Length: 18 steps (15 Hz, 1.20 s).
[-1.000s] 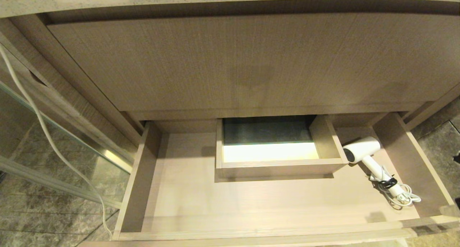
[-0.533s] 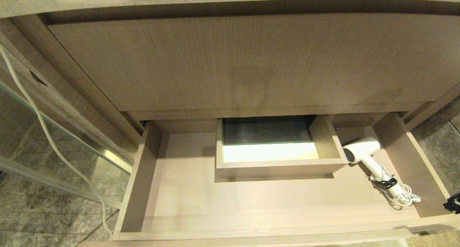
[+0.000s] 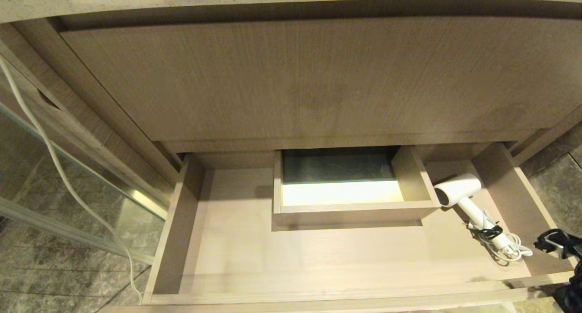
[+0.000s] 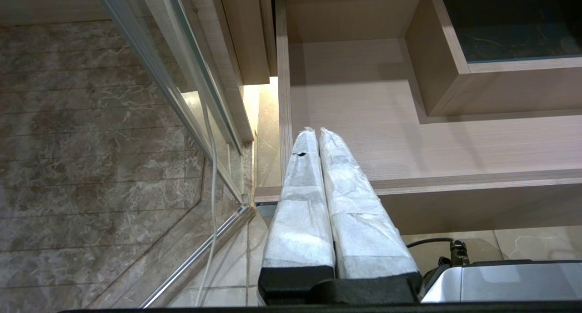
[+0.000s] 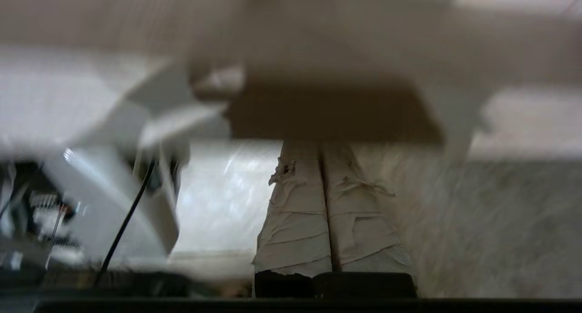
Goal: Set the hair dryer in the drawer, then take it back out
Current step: Close the drawer
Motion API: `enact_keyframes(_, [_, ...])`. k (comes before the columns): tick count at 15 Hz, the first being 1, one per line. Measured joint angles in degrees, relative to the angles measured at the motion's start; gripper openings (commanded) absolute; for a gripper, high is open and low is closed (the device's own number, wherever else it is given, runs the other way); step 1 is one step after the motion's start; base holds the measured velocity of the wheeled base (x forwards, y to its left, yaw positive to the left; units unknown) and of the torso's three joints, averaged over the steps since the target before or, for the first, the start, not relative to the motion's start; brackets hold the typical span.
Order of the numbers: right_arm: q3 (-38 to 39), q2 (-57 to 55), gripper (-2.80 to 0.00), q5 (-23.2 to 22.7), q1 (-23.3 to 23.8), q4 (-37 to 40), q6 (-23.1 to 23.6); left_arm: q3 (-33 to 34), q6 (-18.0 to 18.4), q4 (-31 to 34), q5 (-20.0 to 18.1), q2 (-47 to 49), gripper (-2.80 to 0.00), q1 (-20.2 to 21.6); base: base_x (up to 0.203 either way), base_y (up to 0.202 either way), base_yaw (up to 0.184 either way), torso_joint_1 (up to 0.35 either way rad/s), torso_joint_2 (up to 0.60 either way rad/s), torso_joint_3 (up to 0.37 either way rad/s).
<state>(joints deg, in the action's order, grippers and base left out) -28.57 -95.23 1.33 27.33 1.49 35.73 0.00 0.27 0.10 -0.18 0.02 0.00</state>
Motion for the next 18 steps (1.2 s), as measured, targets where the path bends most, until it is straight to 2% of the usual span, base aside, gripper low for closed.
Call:
enact_keyframes(2, [-0.47, -1.53, -2.80, -0.36, 0.01, -5.16, -1.69, 0.00, 0.00, 0.00, 0.00, 0.00, -2.80, 0.00, 0.000, 0.000, 0.000, 0.000, 0.00, 0.000])
enact_keyframes(3, [-1.04, -1.82, -2.80, -0.71, -0.01, -9.15, -4.00, 0.00, 0.00, 0.00, 0.00, 0.00, -2.80, 0.00, 0.000, 0.000, 0.000, 0.000, 0.00, 0.000])
enact_keyframes(6, [-3.52, -1.88, -2.80, -1.88, -1.70, -23.83, -14.56, 0.00, 0.00, 0.00, 0.00, 0.00, -2.80, 0.00, 0.000, 0.000, 0.000, 0.000, 0.00, 0.000])
enact_keyframes(8, [-8.21, -3.21, -2.80, -1.41, -4.13, -39.31, -22.92, 0.00, 0.00, -0.06, 0.02, 0.00, -2.80, 0.00, 0.000, 0.000, 0.000, 0.000, 0.00, 0.000])
enact_keyframes(10, [-10.96, -4.33, -2.80, 0.67, -5.38, -45.90, -27.22, 0.00, 0.00, 0.01, 0.05, -0.01, -2.80, -0.12, 0.000, 0.000, 0.000, 0.000, 0.00, 0.000])
enact_keyframes(11, [-11.21, -3.57, -2.80, 0.97, -5.75, -45.04, -27.15, 0.00, 0.02, -0.05, -0.04, 0.00, -2.80, 0.11, 0.000, 0.000, 0.000, 0.000, 0.00, 0.000])
enact_keyframes(13, [-9.60, 1.85, -2.80, 1.28, -6.01, -36.75, -26.15, 0.00, -0.01, 0.01, 0.02, 0.00, -2.80, -0.05, 0.000, 0.000, 0.000, 0.000, 0.00, 0.000])
enact_keyframes(18, [1.45, 28.30, -2.80, 1.36, -7.83, -14.76, -25.42, 0.00, -0.01, 0.00, 0.00, 0.00, -2.80, -0.05, 0.000, 0.000, 0.000, 0.000, 0.00, 0.000])
